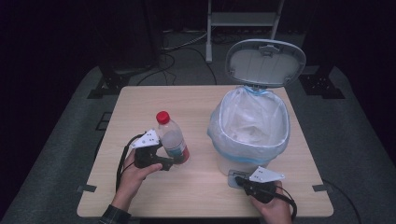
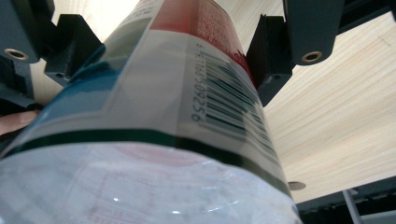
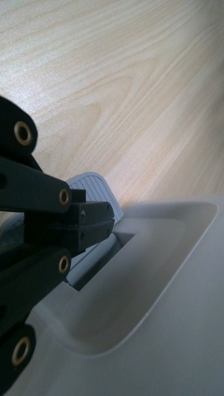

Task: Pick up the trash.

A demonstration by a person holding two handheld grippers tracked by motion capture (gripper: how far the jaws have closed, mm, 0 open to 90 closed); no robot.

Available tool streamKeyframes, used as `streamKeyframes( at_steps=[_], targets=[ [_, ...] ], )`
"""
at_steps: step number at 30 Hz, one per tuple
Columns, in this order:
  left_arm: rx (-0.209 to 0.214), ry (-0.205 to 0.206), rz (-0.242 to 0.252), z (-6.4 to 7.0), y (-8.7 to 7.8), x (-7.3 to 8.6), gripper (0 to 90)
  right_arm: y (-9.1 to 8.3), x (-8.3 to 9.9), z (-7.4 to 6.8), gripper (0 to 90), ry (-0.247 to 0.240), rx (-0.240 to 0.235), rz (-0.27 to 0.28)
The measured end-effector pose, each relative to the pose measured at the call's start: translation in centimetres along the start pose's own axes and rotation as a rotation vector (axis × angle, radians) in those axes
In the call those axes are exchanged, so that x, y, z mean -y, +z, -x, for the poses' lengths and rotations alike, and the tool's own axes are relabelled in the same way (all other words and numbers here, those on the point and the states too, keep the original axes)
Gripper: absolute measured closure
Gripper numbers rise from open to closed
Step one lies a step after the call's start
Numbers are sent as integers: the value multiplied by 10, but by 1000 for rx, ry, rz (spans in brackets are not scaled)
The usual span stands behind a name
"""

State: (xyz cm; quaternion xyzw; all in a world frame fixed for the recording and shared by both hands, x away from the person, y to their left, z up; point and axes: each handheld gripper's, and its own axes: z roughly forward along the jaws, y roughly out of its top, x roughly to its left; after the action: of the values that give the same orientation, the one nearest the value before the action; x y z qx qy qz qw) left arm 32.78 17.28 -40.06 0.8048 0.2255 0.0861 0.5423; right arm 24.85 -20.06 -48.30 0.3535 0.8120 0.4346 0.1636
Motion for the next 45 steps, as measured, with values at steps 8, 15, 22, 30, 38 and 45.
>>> streamKeyframes(
  at_steps=[8, 15, 22, 30, 38, 45],
  targets=[
    [26, -3, 48, 2, -5, -15, 285, 0, 0, 0, 900, 5, 1, 0],
    [33, 9, 70, 3, -8, -27, 284, 0, 0, 0, 900, 6, 0, 1],
    [47, 11, 93, 2, -11, -37, 285, 0, 0, 0, 900, 12, 0, -5],
    [65, 18, 111, 2, -13, -49, 288, -1, 0, 0, 900, 13, -1, -5],
    [80, 17, 136, 2, -15, -62, 290, -1, 0, 0, 900, 14, 0, -5],
    [87, 17, 152, 2, -18, -75, 290, 0, 0, 0, 900, 13, -3, -4]
  ],
)
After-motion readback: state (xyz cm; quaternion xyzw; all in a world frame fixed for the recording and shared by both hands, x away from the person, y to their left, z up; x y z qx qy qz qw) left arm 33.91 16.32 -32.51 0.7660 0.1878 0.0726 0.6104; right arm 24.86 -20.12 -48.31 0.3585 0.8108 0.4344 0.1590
